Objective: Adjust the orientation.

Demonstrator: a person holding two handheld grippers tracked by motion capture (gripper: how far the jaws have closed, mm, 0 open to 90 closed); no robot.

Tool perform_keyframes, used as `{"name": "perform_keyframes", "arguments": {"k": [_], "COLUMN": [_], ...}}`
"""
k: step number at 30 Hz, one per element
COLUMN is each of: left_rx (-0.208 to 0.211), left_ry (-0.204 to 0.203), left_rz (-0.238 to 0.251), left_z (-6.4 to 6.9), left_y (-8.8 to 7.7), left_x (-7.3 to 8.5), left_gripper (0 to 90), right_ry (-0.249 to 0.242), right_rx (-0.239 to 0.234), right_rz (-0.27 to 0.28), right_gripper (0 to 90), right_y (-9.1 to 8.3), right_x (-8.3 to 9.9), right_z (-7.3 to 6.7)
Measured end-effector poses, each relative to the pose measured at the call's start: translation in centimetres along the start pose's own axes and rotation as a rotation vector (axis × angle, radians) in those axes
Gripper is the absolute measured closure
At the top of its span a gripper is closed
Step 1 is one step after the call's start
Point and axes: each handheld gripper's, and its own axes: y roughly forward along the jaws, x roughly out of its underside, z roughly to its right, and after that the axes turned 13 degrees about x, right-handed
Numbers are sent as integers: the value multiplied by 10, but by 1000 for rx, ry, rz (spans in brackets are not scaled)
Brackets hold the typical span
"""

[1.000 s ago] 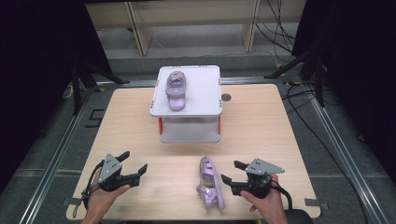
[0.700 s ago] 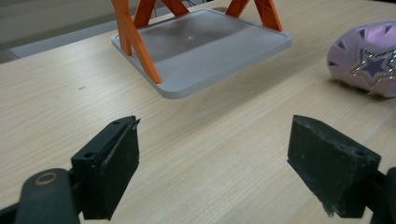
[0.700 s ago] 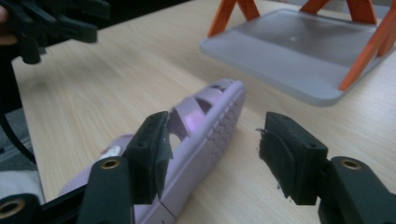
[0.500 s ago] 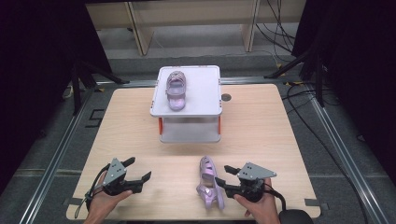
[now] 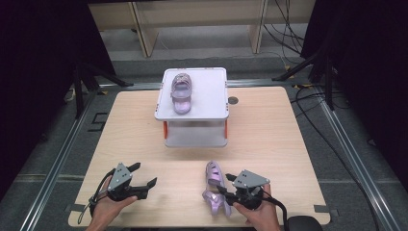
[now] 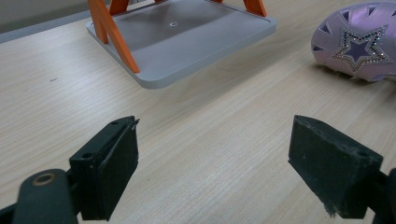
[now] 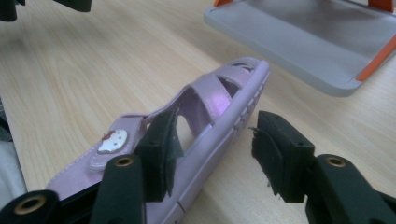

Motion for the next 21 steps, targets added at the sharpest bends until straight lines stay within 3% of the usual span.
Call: {"name": "perform_keyframes", "arguments": {"k": [3,5,6,11,14,16,17,19,21], "left_rx": [9,0,-2,-1,-5,-8,-7,0,-8], "left_ry": [-2,9,-7,7,6,8,5,13,2], "left_rz": [12,-1,1,15,23,1,5,19,19], "left_z": [-1,-2,0,-3,-3,-3,-3,-5,-4], "left_y": [2,1,0,0,-1,-3,-3,-1,-2], "left_x": [1,1,0,-1,0,-1,0,0,0], "left_gripper": [156,156,156,156,156,156,156,156,156], "right_ry": [14,-18,3,18,63,80,101,94,83], "right_rx": [-17,-14,-19,-13,-12,-11,-28,-13,-46], "right_rz": [-21,-9,-17,-34,-63,-69,-81,-77,-86], "right_gripper": [560,571,573,579,578,577,576,573,567], "right_y": [2,4,4,3,2,2,3,4,5], "right_x": [1,1,1,2,5,8,9,9,10], "right_z": [0,3,2,7,15,19,20,22,25]}}
